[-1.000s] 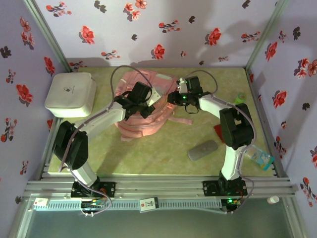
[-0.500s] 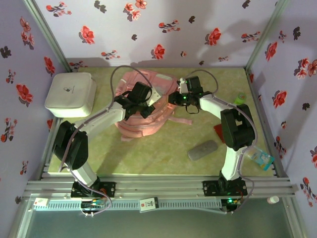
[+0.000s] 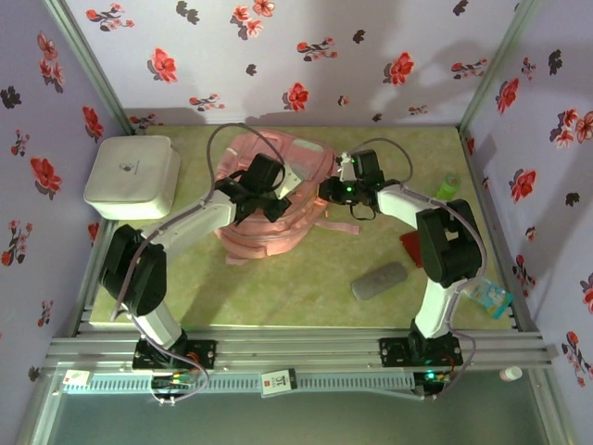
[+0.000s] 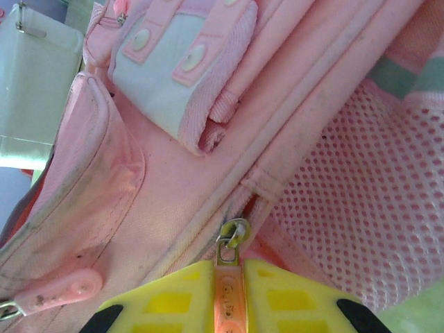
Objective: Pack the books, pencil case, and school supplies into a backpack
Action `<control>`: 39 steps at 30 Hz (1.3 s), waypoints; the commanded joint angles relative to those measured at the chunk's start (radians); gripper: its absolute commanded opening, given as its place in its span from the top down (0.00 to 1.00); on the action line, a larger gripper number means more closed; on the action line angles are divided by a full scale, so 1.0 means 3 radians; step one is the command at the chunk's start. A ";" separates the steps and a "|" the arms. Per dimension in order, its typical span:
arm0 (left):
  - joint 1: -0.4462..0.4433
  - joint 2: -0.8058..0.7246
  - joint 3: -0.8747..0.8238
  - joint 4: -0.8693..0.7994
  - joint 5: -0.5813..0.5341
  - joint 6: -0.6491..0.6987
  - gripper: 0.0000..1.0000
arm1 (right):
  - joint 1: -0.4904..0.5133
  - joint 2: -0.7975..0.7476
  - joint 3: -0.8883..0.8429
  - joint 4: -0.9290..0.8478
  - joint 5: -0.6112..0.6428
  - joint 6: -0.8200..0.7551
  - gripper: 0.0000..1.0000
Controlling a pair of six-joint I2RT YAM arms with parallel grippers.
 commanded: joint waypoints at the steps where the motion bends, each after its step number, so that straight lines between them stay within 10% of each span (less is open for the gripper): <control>1: 0.0018 0.0083 0.0194 0.0161 0.0081 -0.0177 0.93 | 0.0027 -0.0160 -0.0186 0.0083 -0.0131 0.0207 0.83; 18: -0.0003 0.0323 0.0330 0.0284 0.0097 -0.0465 0.93 | 0.0595 -0.0381 -0.0748 0.0573 -0.0040 0.0632 0.85; 28: -0.0006 0.0213 0.0249 0.0291 0.0143 -0.0478 0.92 | 0.0603 -0.0413 -0.0554 0.0097 0.0522 0.0281 0.70; 39: -0.0004 0.0250 0.0258 0.0291 0.0126 -0.0549 0.92 | 0.0615 -0.0578 -0.0601 -0.0040 0.0767 0.0062 0.94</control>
